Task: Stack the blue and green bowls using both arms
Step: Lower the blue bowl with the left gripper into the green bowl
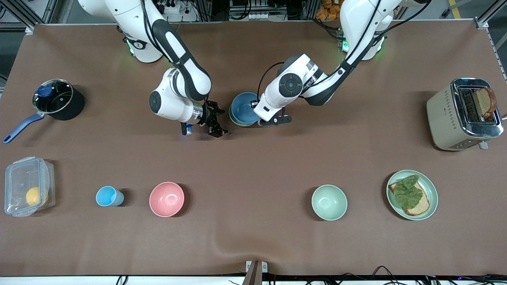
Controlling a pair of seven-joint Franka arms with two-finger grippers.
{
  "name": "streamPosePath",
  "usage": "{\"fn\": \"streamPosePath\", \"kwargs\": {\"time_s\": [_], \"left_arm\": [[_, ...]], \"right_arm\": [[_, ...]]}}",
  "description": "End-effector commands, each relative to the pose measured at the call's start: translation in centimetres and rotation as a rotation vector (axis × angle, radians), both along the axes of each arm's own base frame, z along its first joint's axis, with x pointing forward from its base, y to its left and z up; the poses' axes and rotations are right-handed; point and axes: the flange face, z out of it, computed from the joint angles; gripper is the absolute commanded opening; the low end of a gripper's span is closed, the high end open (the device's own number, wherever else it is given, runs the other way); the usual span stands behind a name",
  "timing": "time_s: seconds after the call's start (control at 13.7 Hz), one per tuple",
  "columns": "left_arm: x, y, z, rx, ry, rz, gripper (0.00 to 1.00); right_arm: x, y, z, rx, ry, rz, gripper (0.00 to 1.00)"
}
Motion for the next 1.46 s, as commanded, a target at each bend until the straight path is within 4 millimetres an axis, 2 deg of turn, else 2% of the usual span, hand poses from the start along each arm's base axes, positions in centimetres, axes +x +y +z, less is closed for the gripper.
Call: {"fn": "streamPosePath", "kwargs": {"time_s": [0.0, 0.29, 0.66, 0.73, 0.8, 1.17, 1.39], "left_arm": [[0.1, -1.3, -0.3, 0.012, -0.015, 0.015, 0.00], [0.1, -1.8, -0.8, 0.010, -0.005, 0.019, 0.00], [0.6, -2.2, -0.1, 0.011, -0.004, 0.070, 0.00], [1.0, -2.0, -0.3, 0.016, -0.003, 0.084, 0.62], [1.7, -2.1, -0.1, 0.014, -0.011, 0.097, 1.00], [2.3, -1.8, 0.2, 0.016, -0.023, 0.102, 1.00], [4.0, -0.5, 2.0, 0.009, -0.051, 0.125, 1.00]], "right_arm": [[-0.2, -0.2, 0.0, 0.011, -0.012, -0.011, 1.00], [-0.1, -0.2, 0.1, 0.010, -0.017, -0.012, 1.00], [-0.2, 0.1, 0.1, 0.011, -0.018, -0.008, 1.00], [-0.2, 0.1, 0.2, 0.012, -0.018, -0.008, 1.00], [-0.2, 0.1, 0.1, 0.011, -0.018, -0.008, 1.00], [-0.1, 0.0, 0.5, 0.018, -0.019, -0.007, 1.00], [0.6, -0.5, 1.6, 0.025, -0.045, 0.005, 1.00]]}}
